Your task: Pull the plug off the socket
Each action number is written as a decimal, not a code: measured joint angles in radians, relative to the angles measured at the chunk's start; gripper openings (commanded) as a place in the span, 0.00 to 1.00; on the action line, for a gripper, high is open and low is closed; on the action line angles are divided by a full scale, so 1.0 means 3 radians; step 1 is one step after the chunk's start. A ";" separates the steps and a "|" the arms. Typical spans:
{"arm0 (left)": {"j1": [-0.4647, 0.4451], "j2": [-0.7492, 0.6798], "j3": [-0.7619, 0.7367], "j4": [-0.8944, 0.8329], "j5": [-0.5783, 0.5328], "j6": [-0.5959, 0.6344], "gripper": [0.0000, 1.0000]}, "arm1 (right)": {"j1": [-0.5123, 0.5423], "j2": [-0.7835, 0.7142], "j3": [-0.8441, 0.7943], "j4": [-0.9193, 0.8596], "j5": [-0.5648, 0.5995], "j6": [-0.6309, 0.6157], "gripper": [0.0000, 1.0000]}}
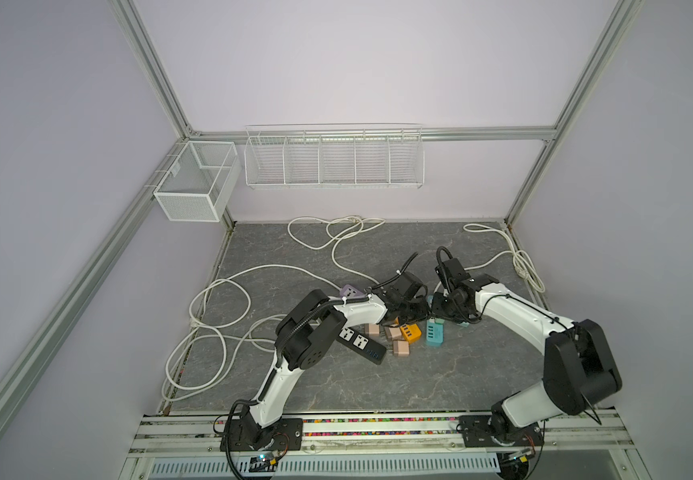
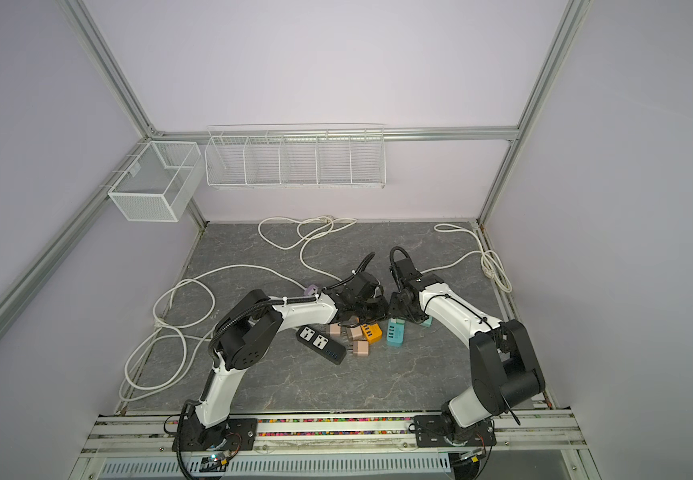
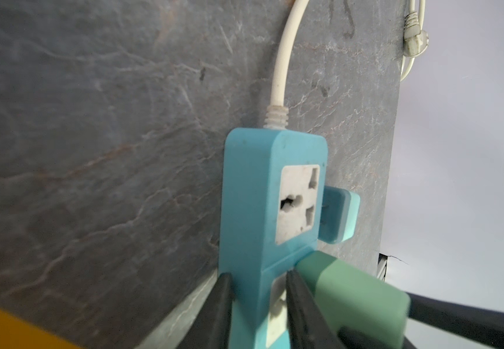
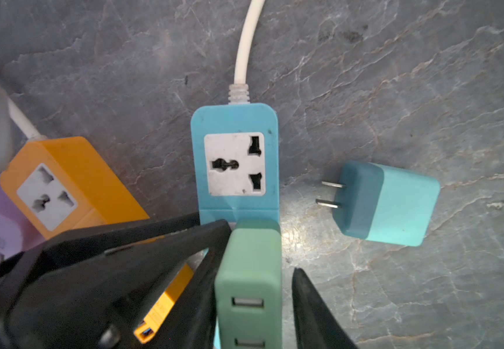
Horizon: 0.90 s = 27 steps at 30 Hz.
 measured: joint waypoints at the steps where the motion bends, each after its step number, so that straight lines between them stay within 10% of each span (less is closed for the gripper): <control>1: 0.0000 0.0000 -0.0001 0.0003 -0.0003 -0.0003 0.32 | 0.0003 0.0018 0.0000 0.0009 -0.0001 0.0000 0.36; 27: -0.0015 -0.0025 -0.0052 0.0046 -0.0203 -0.0003 0.31 | 0.0086 0.0130 0.0116 -0.0069 0.0184 -0.0151 0.15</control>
